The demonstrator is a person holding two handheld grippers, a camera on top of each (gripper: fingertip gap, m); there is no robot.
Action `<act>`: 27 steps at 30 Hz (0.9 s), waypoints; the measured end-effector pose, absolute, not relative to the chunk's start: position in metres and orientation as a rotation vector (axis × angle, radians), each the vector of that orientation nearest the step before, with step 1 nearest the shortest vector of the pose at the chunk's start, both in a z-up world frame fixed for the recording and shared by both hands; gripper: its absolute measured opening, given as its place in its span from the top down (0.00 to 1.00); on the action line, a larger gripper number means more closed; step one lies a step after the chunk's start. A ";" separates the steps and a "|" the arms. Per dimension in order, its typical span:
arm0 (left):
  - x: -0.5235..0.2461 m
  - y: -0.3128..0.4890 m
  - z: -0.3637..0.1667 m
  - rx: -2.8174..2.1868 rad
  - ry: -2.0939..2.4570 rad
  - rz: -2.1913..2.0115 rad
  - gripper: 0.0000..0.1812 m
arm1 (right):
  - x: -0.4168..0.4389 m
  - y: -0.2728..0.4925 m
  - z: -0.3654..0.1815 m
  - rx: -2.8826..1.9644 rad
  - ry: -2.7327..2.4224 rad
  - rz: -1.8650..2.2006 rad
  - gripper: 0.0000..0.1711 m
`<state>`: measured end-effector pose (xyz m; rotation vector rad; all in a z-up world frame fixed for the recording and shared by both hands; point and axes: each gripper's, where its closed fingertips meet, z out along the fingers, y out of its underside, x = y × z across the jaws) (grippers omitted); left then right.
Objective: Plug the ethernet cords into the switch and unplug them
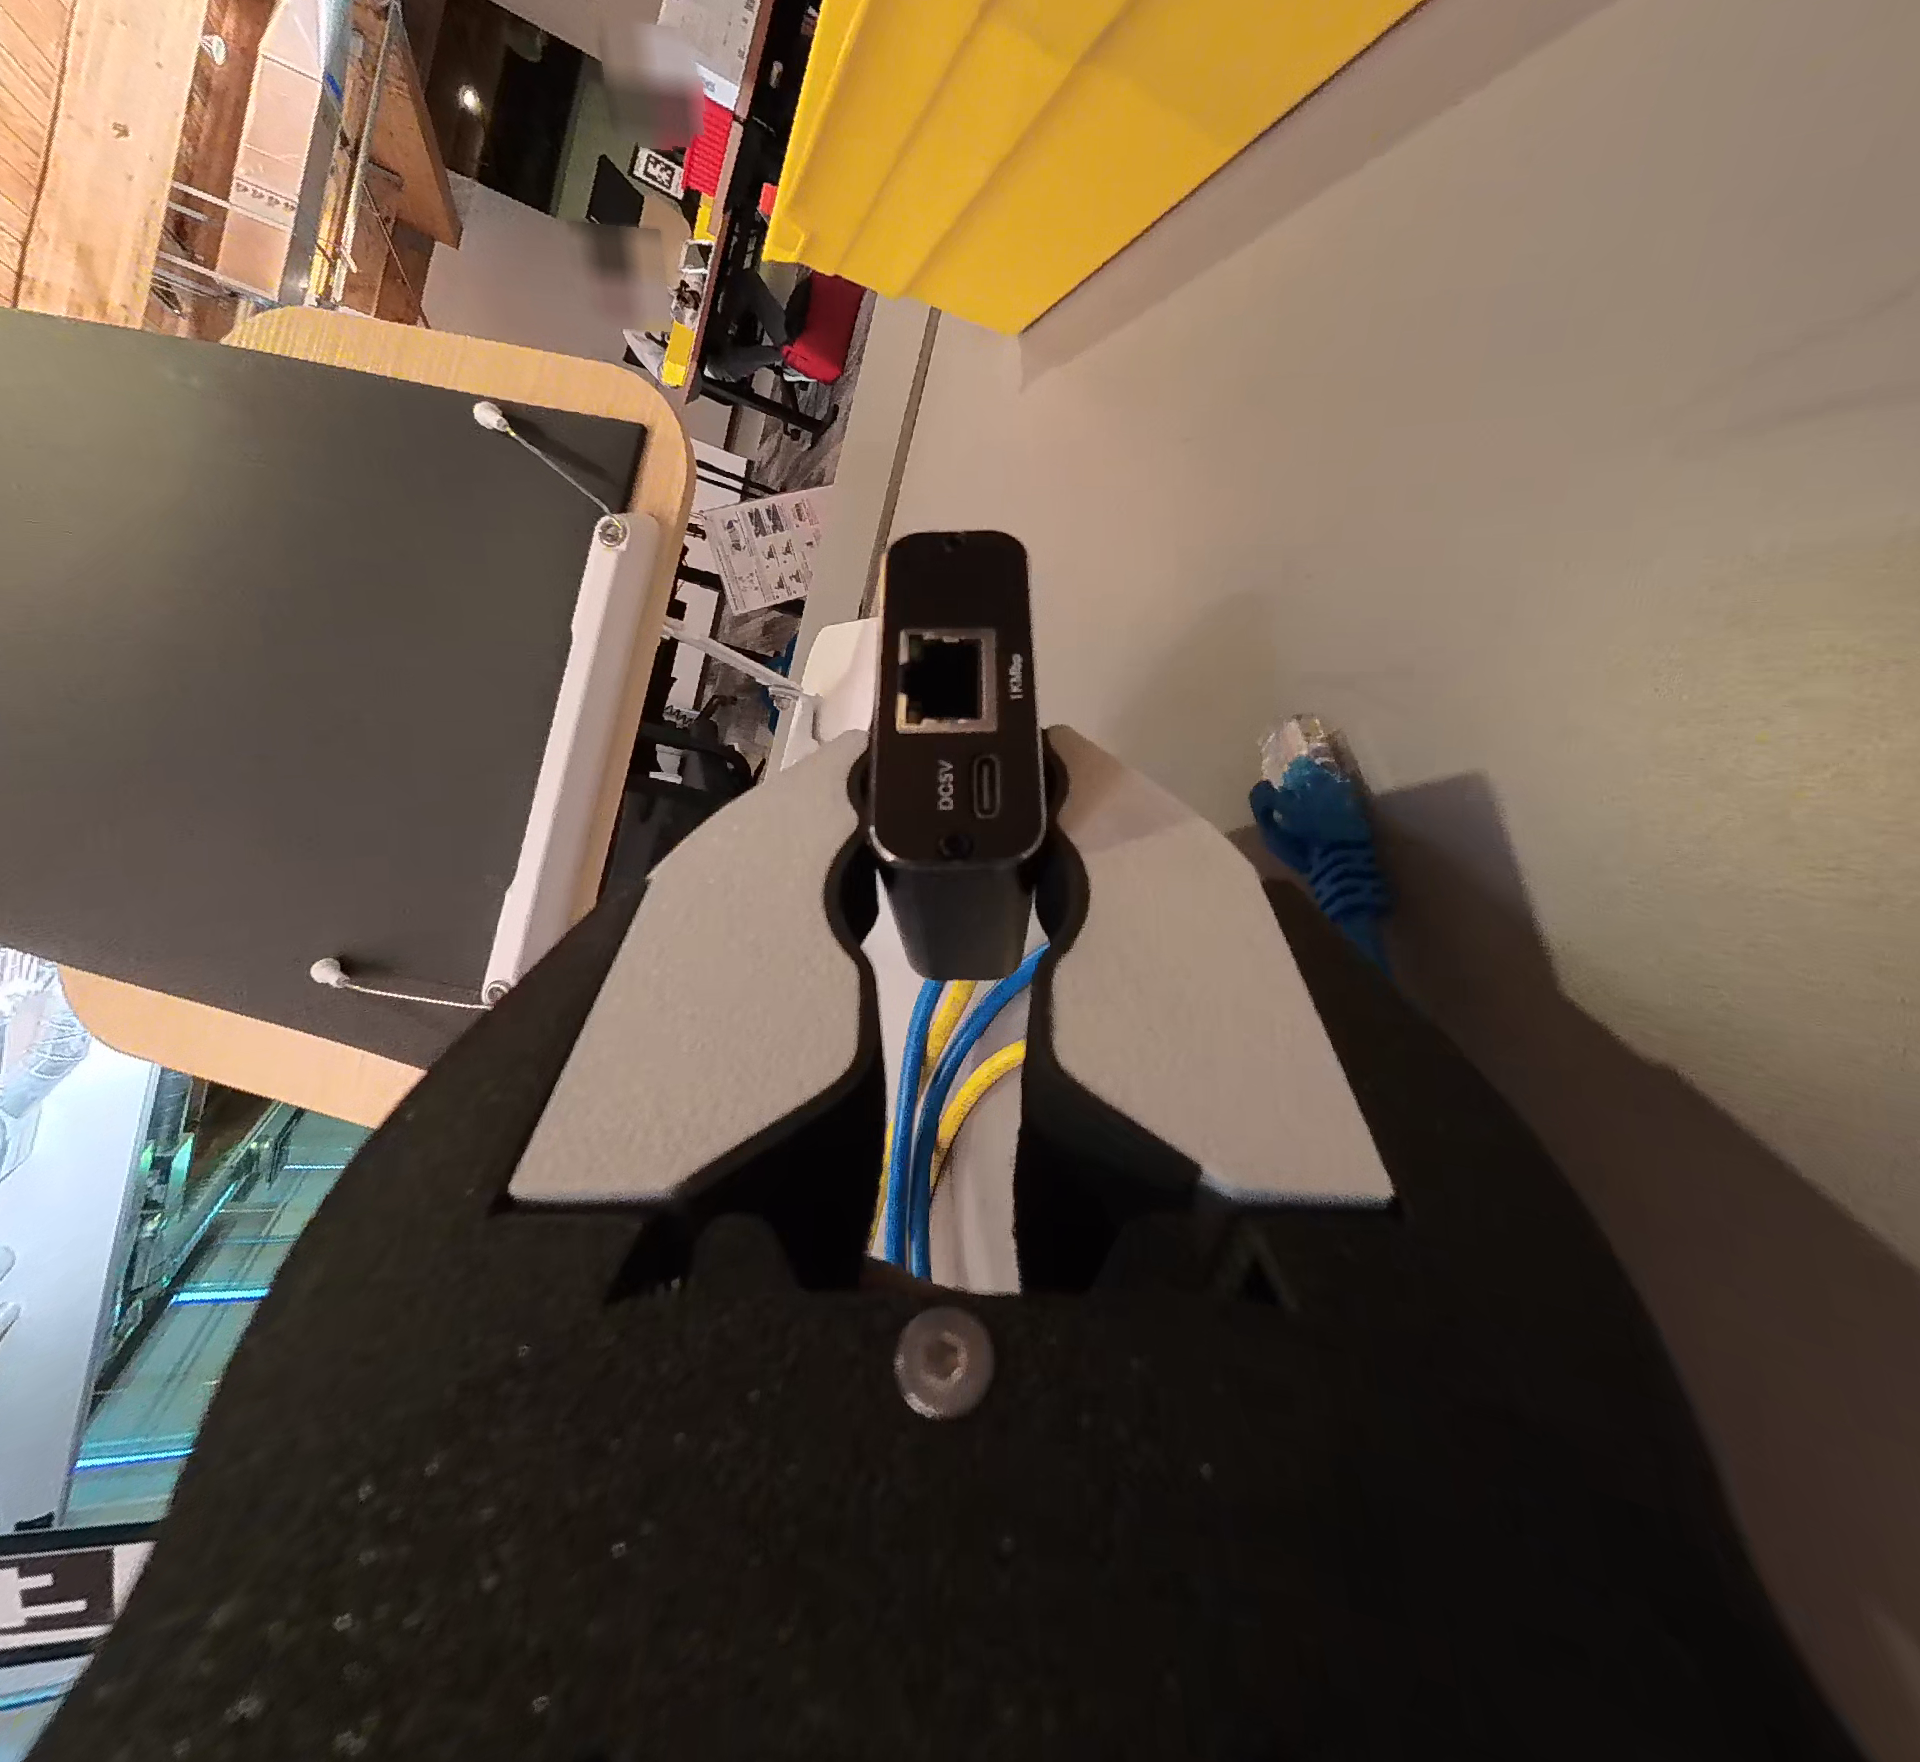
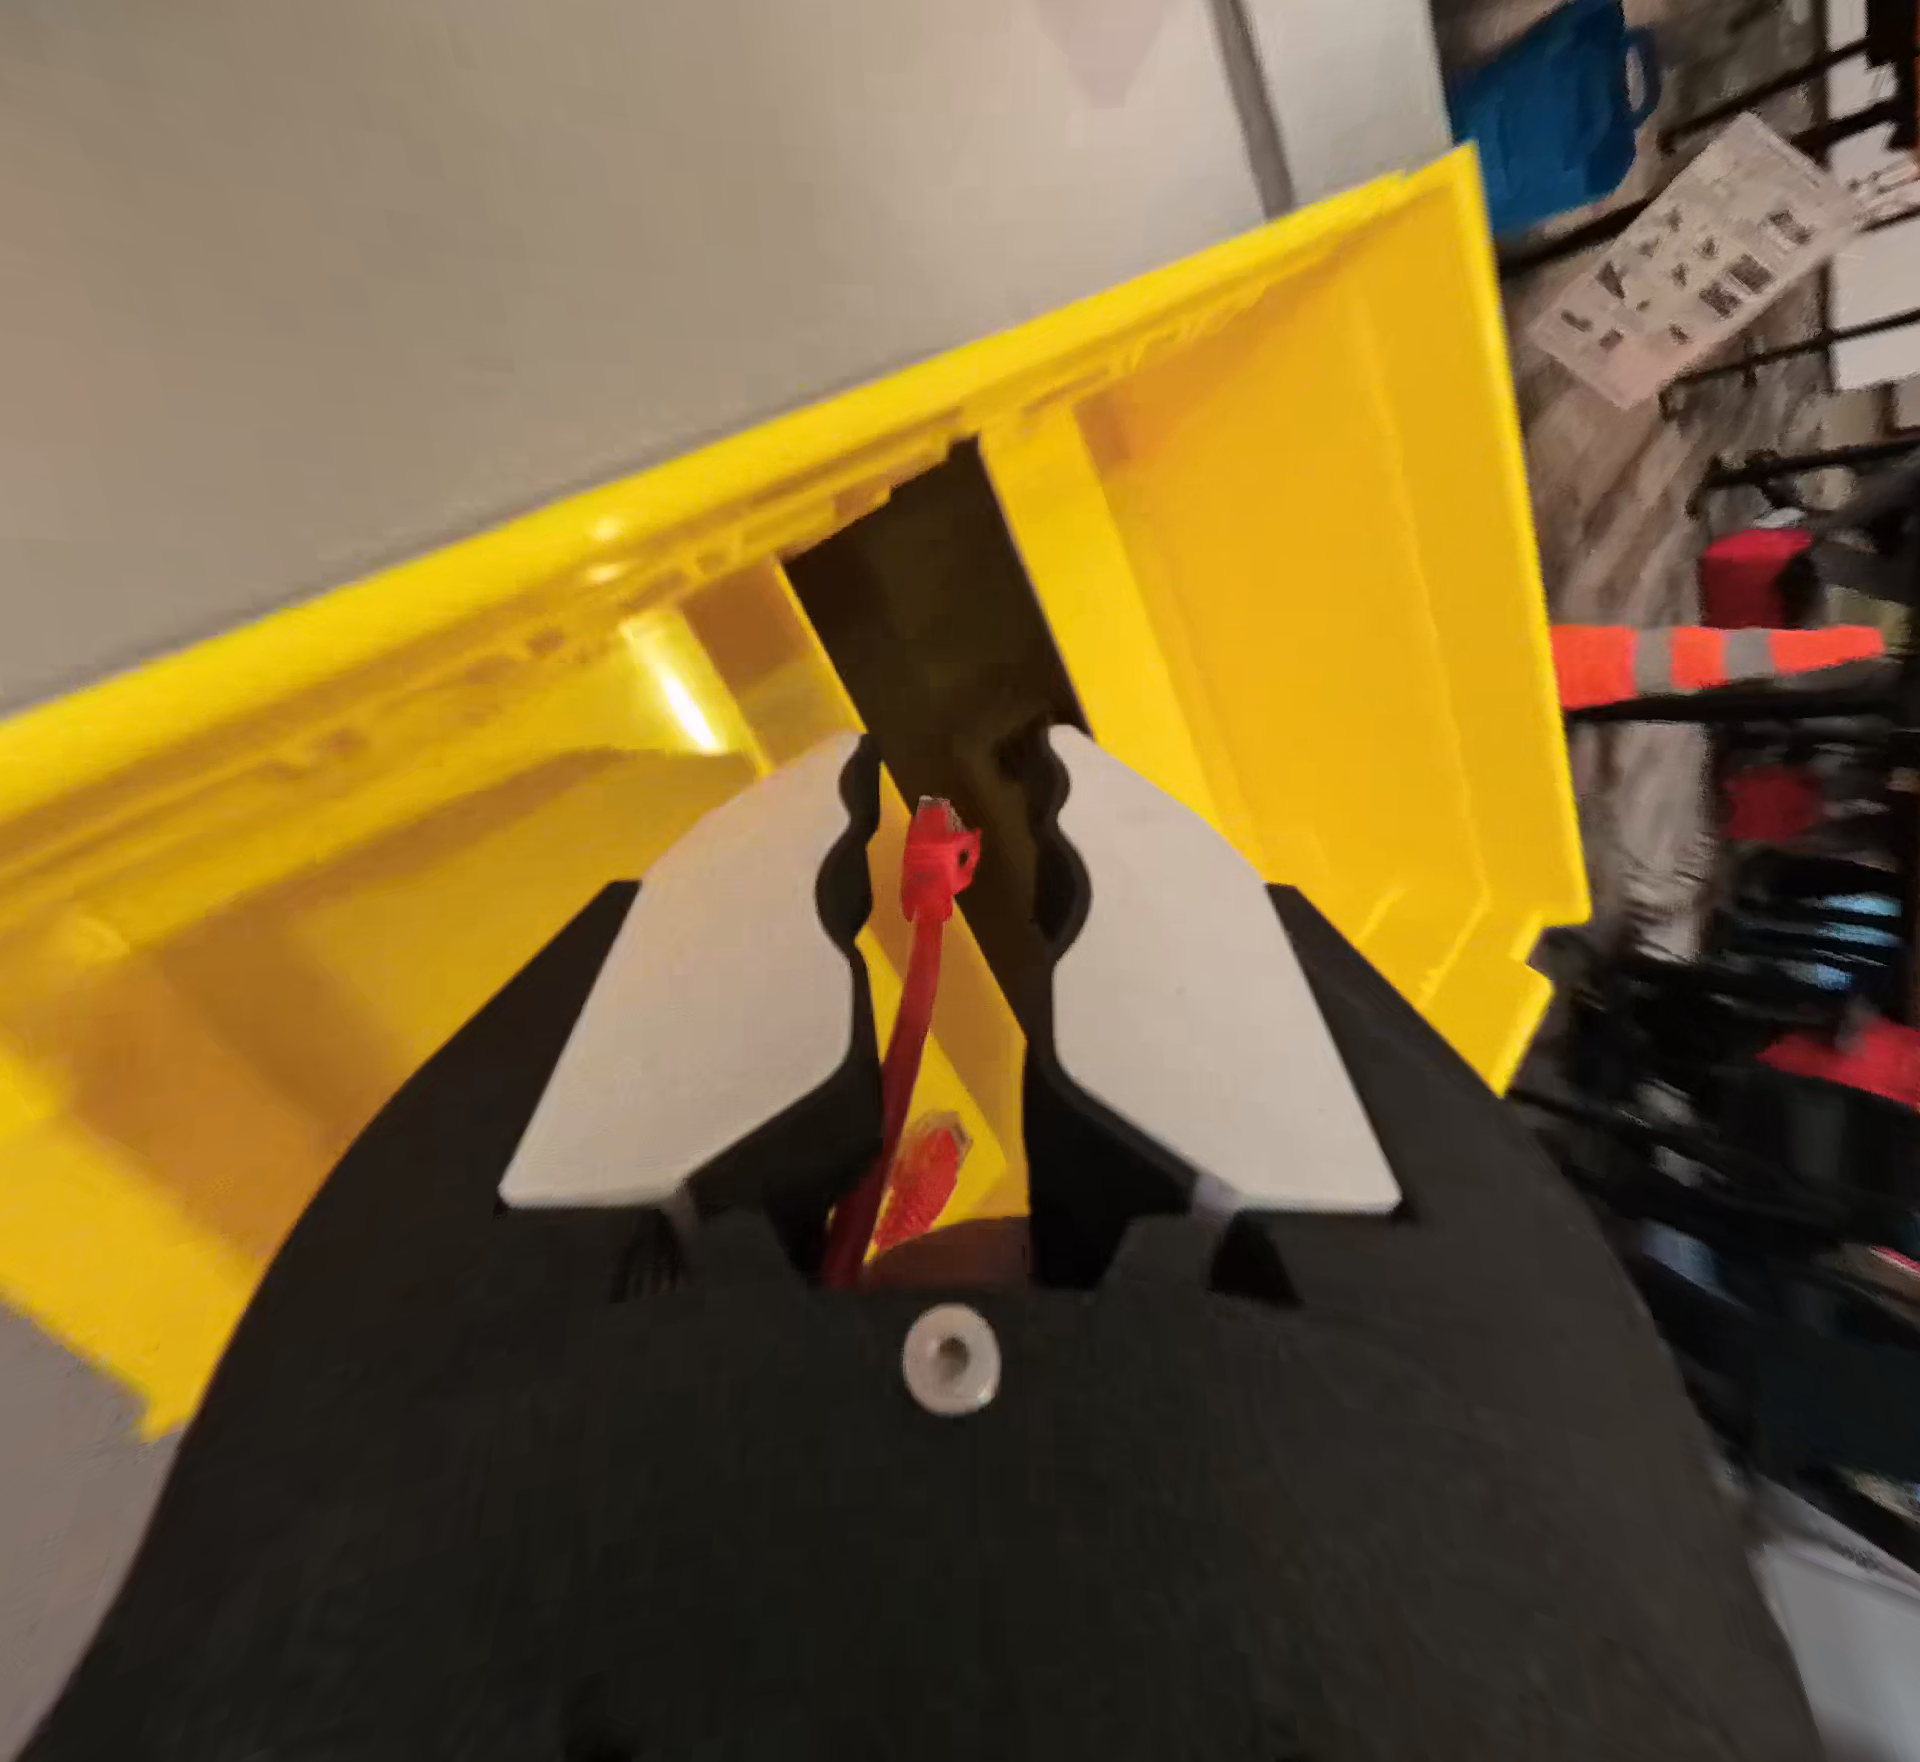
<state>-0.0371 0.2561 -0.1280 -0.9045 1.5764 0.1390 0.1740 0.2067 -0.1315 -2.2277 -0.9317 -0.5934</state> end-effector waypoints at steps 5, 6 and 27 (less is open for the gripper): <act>-0.037 0.256 -0.129 -0.900 1.581 0.146 0.86 | 0.181 0.204 -0.156 -2.291 -0.999 -0.704 0.81; -0.037 0.256 -0.129 -0.901 1.581 0.146 0.86 | 0.177 0.203 -0.158 -2.300 -0.977 -0.639 0.81; -0.040 0.260 -0.127 -0.904 1.572 0.163 0.86 | 0.185 0.098 -0.080 -2.230 -0.097 -0.239 0.56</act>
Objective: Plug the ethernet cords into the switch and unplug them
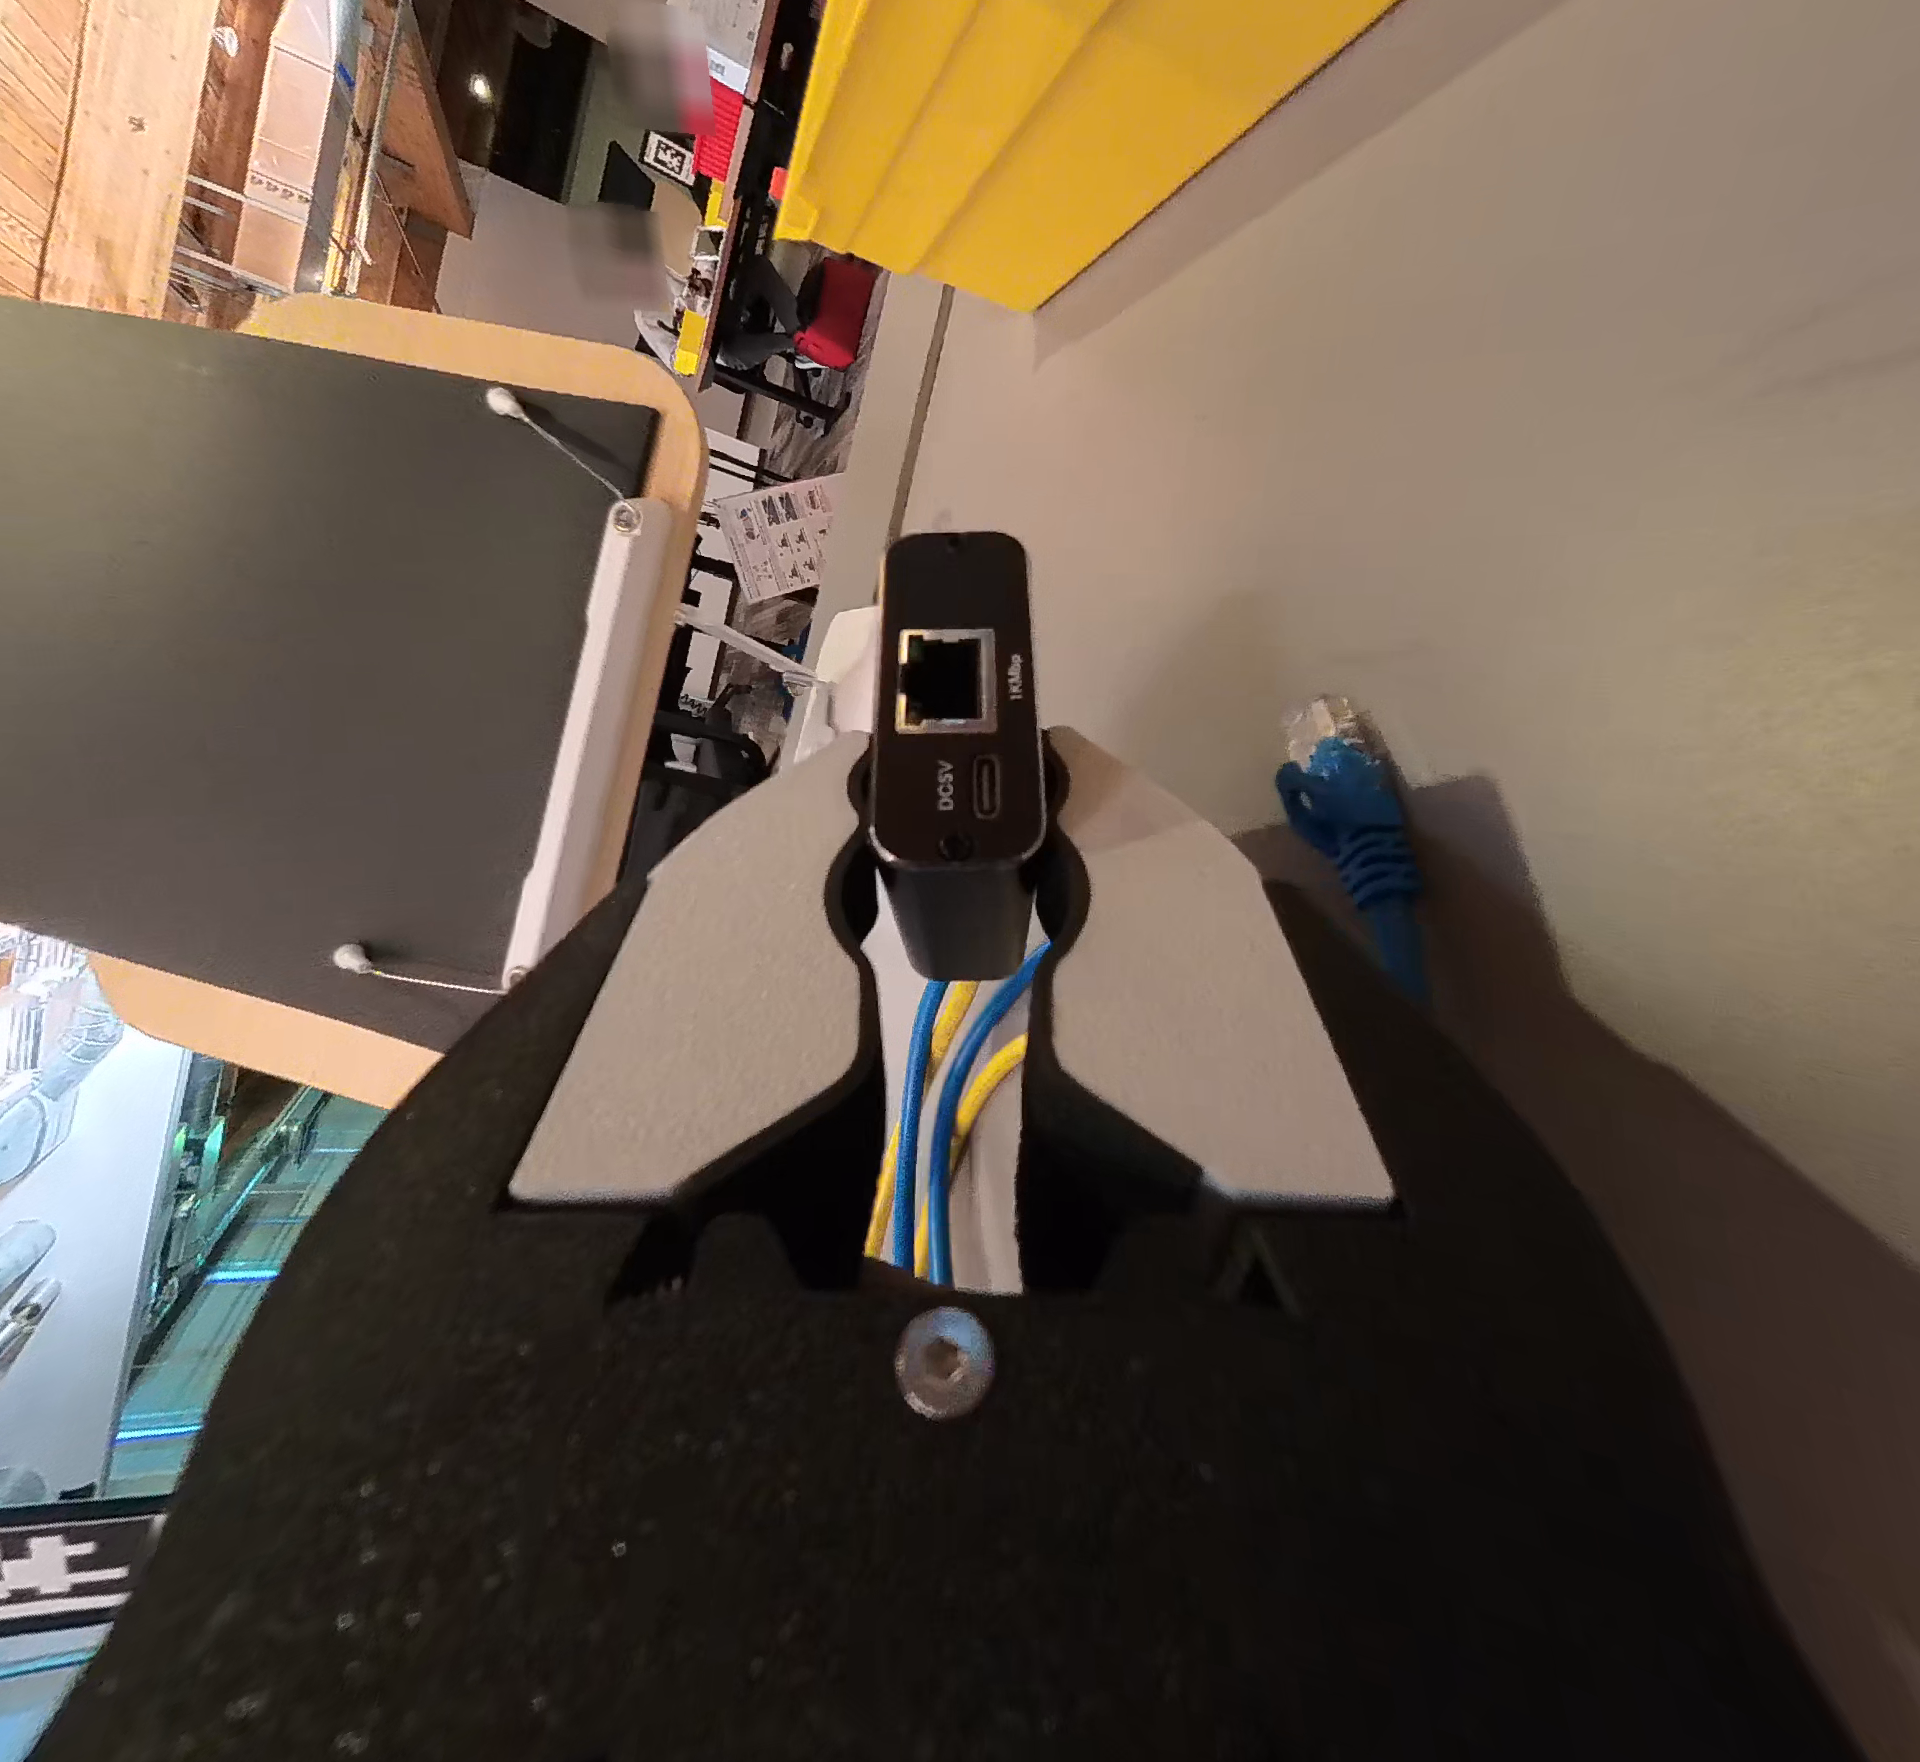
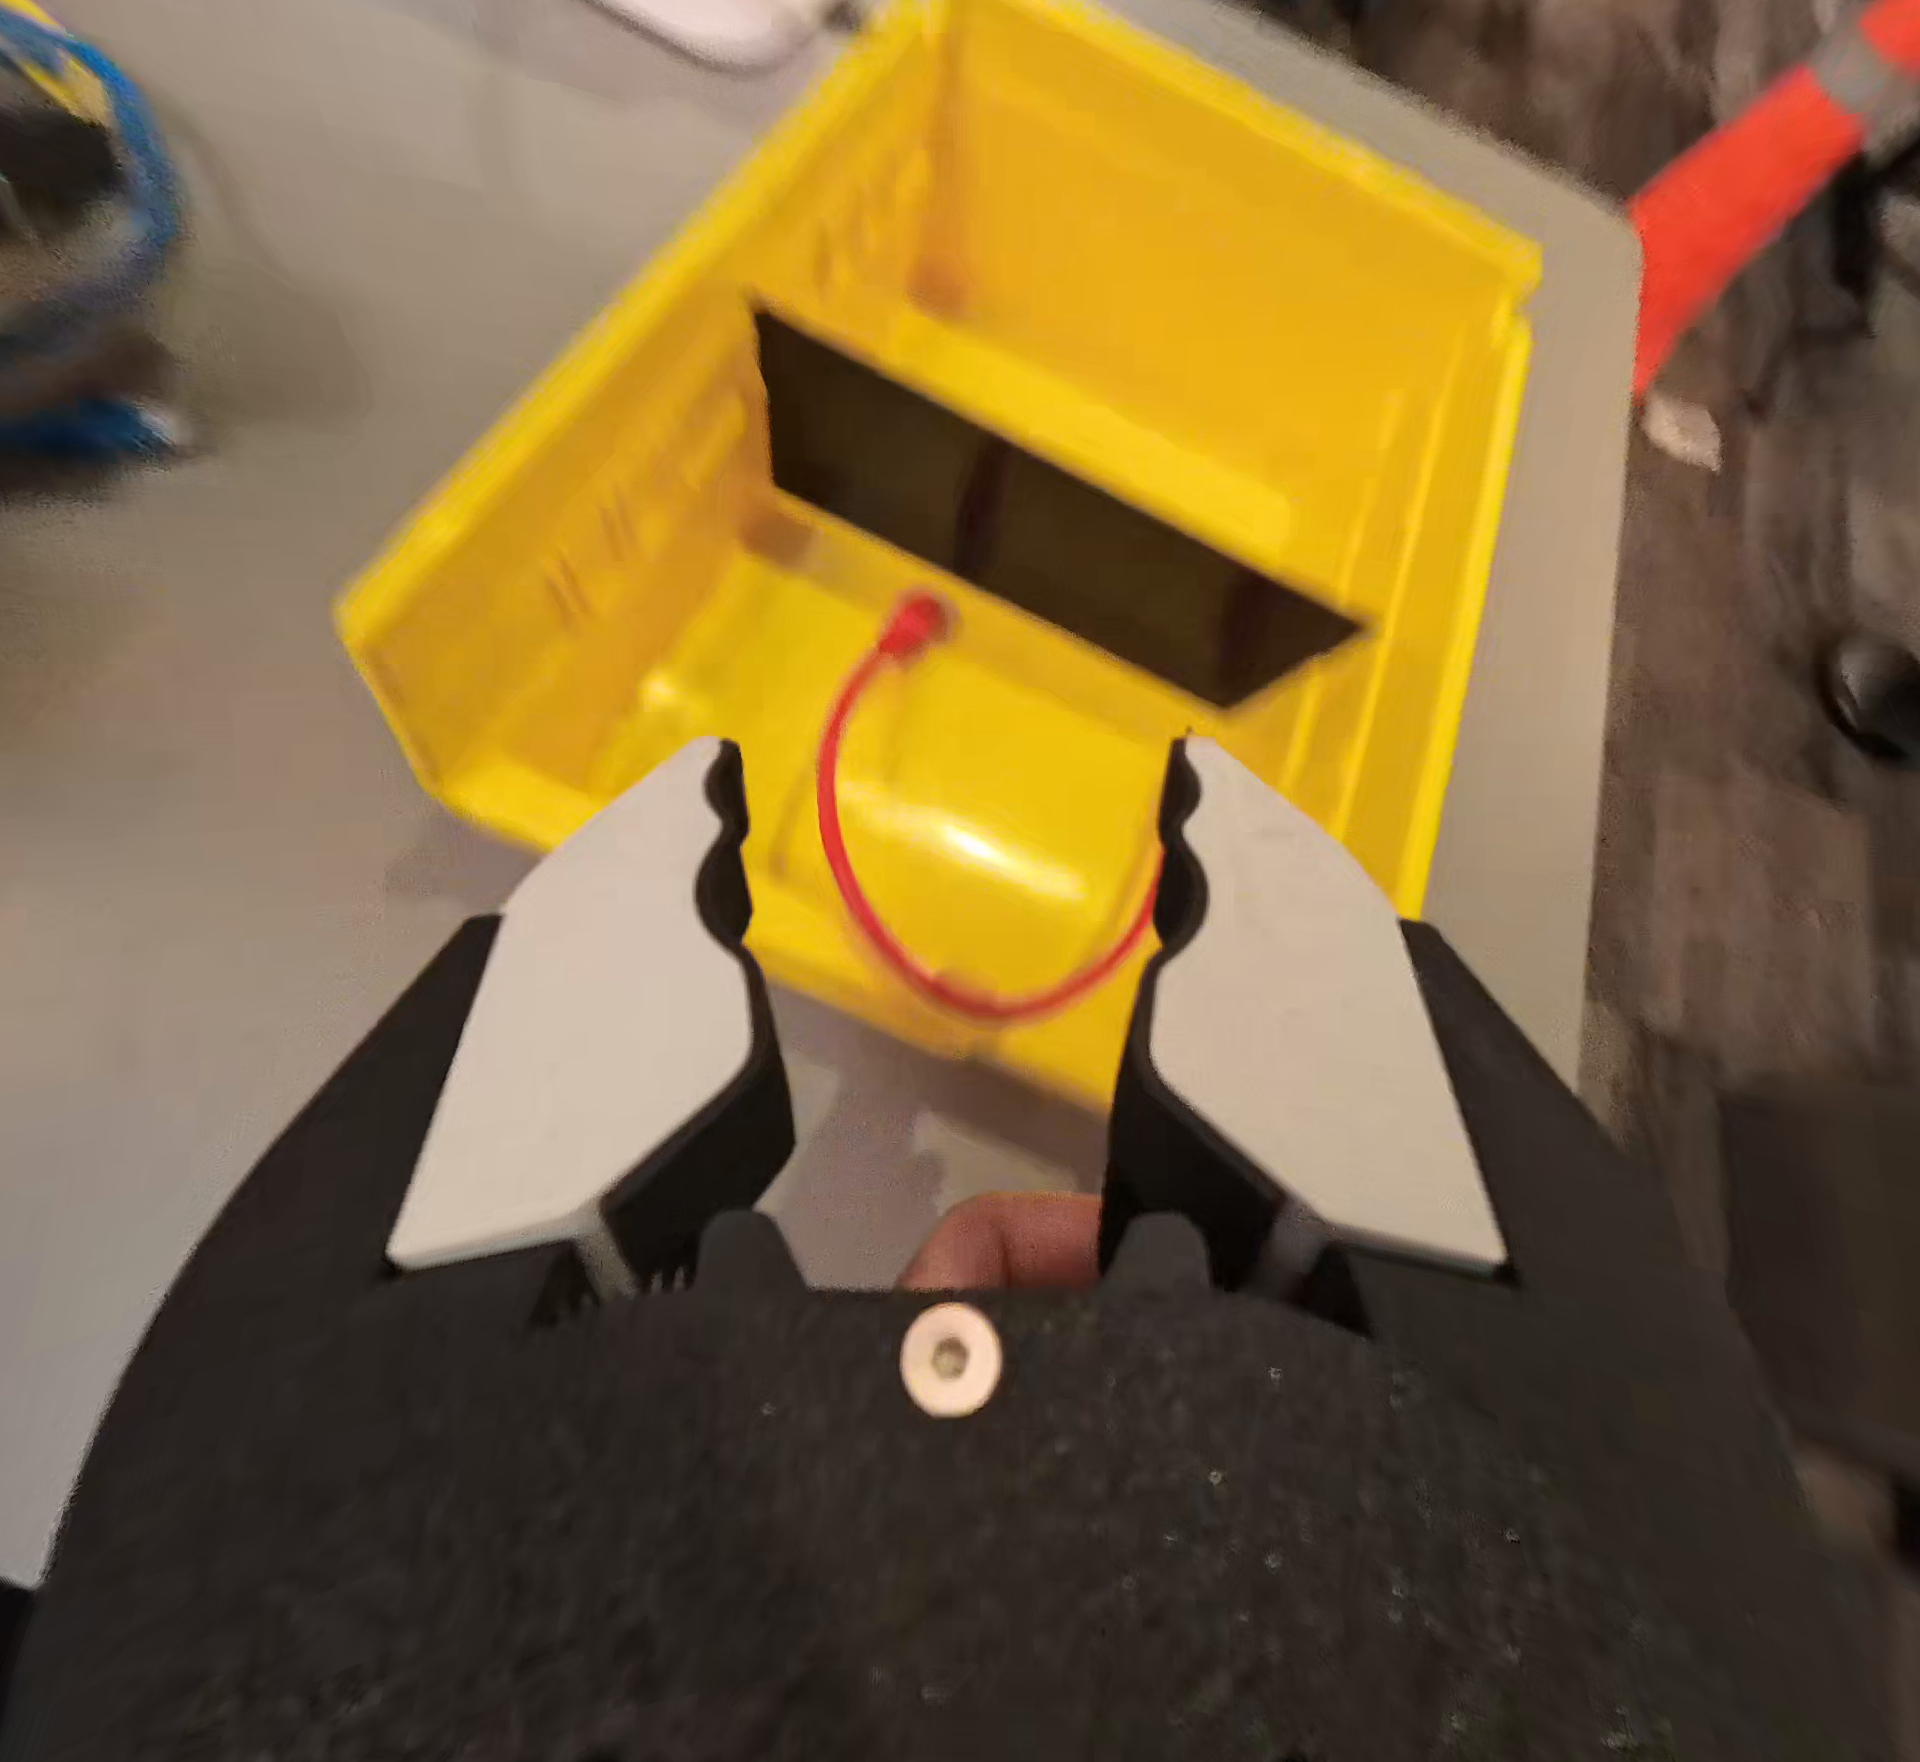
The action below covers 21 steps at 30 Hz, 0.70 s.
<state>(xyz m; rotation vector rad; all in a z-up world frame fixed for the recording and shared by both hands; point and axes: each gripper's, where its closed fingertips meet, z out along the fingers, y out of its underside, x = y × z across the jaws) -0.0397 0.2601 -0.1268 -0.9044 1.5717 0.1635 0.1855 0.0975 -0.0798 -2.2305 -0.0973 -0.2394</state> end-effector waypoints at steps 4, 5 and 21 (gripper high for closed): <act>-0.039 0.257 -0.123 -0.889 1.563 0.165 0.86 | 0.183 0.061 -0.131 -2.262 0.089 -0.309 0.53; -0.039 0.256 -0.123 -0.885 1.564 0.163 0.86 | 0.182 0.060 -0.137 -2.246 0.109 -0.314 0.54; -0.041 0.256 -0.114 -0.928 1.533 0.051 0.86 | 0.159 0.085 -0.099 -2.098 0.142 -0.112 0.68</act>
